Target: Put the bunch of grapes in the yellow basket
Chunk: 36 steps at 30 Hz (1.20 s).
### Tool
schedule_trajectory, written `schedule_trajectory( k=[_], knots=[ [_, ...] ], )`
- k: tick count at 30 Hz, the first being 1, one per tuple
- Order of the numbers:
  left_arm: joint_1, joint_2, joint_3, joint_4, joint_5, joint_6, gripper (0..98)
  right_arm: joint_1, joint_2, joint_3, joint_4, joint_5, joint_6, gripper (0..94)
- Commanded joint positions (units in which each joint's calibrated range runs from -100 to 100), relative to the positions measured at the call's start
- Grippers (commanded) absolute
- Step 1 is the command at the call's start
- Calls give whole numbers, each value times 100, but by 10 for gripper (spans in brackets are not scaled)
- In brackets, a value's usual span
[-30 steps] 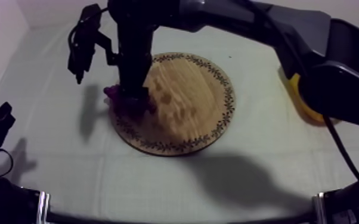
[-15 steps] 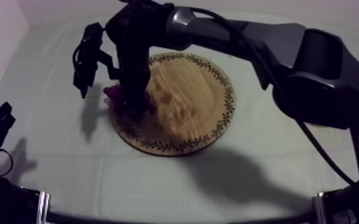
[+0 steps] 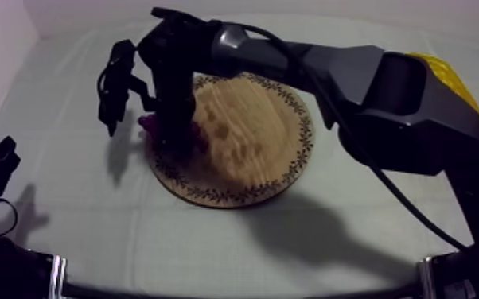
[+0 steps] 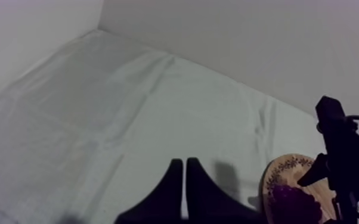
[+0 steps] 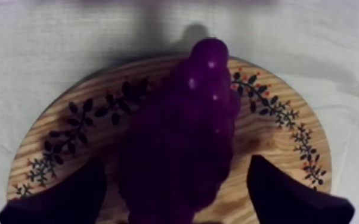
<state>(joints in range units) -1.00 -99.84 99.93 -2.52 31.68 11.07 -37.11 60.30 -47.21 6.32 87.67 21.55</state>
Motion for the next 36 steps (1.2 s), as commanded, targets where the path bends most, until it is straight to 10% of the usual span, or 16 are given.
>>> schedule_trajectory(
  k=[1, 17, 36],
  knots=[
    [2, 2, -4, 1, 0, -1, 0, 6, 45, -67, 13, 35, 11, 635],
    [2, 2, -4, 1, 0, -1, 0, 17, 116, -9, -37, 111, 97, 256],
    [2, 2, -4, 1, 0, -1, 0, 158, -1567, 794, -95, 160, 173, 250]
  ],
)
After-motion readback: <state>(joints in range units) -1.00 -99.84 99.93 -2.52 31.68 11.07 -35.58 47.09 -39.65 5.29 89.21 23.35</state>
